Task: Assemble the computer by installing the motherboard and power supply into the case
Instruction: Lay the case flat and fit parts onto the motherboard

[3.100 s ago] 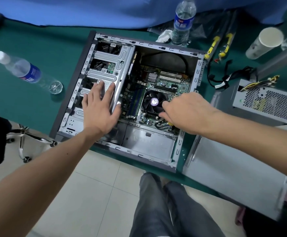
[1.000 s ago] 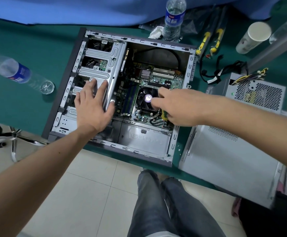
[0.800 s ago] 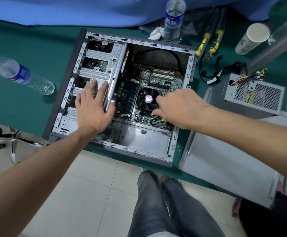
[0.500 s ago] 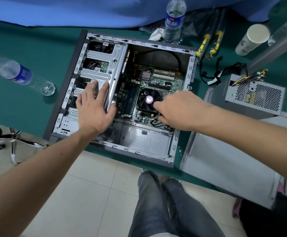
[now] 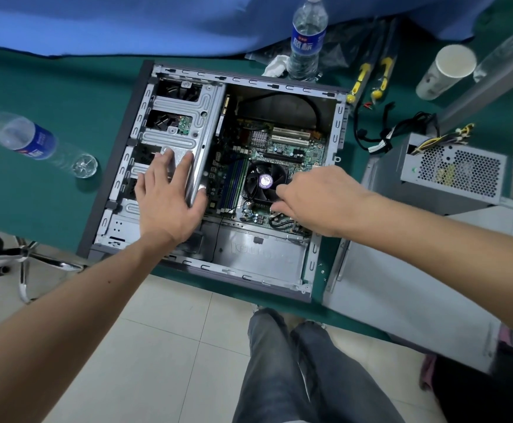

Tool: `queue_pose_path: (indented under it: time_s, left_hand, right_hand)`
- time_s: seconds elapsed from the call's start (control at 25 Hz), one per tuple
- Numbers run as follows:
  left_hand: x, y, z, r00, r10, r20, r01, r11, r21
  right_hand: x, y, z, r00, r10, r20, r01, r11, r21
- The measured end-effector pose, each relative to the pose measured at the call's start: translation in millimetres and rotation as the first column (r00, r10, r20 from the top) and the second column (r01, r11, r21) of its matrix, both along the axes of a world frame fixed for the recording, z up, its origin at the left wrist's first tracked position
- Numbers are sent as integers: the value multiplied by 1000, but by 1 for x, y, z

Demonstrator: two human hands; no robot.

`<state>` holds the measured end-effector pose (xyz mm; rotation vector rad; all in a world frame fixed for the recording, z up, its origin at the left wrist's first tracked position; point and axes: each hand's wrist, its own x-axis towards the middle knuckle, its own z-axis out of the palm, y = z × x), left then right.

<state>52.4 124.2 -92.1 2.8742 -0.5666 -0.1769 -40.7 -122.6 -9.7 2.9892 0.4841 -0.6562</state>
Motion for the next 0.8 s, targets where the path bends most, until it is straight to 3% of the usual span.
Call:
queue_pose_path:
  time_s: [0.12, 0.16, 0.32, 0.36, 0.44, 0.56, 0.64, 0.8]
  left_hand:
    - [2, -1, 0, 1000, -2, 3, 2, 1000, 1]
    - [2, -1, 0, 1000, -4, 5, 4, 1000, 2]
    - [1, 0, -2, 1000, -7, 10, 6, 1000, 11]
    - [1, 0, -2, 1000, -6, 10, 5, 1000, 13]
    - [0, 0, -2, 1000, -7, 5, 7, 1000, 12]
    - [0, 0, -2, 1000, -9, 7, 9, 1000, 18]
    - [0, -1, -2, 1000, -5, 10, 5, 1000, 17]
    - [-2, 0, -4, 1000, 0, 3, 0, 999, 36]
  right_hand:
    - [9, -11, 7, 964, -29, -264, 69, 988, 141]
    - [10, -13, 8, 964, -36, -265, 80, 984, 157]
    - [4, -4, 3, 999, -15, 35, 17, 999, -48]
    - [3, -2, 3, 999, -31, 30, 33, 997, -76]
    - [4, -2, 4, 989, -104, -102, 104, 995, -2]
    - [8, -6, 12, 953, -64, -298, 108, 985, 137]
    - [8, -5, 15, 970, -20, -243, 50, 992, 120]
    - [3, 0, 11, 998, -62, -17, 60, 995, -83]
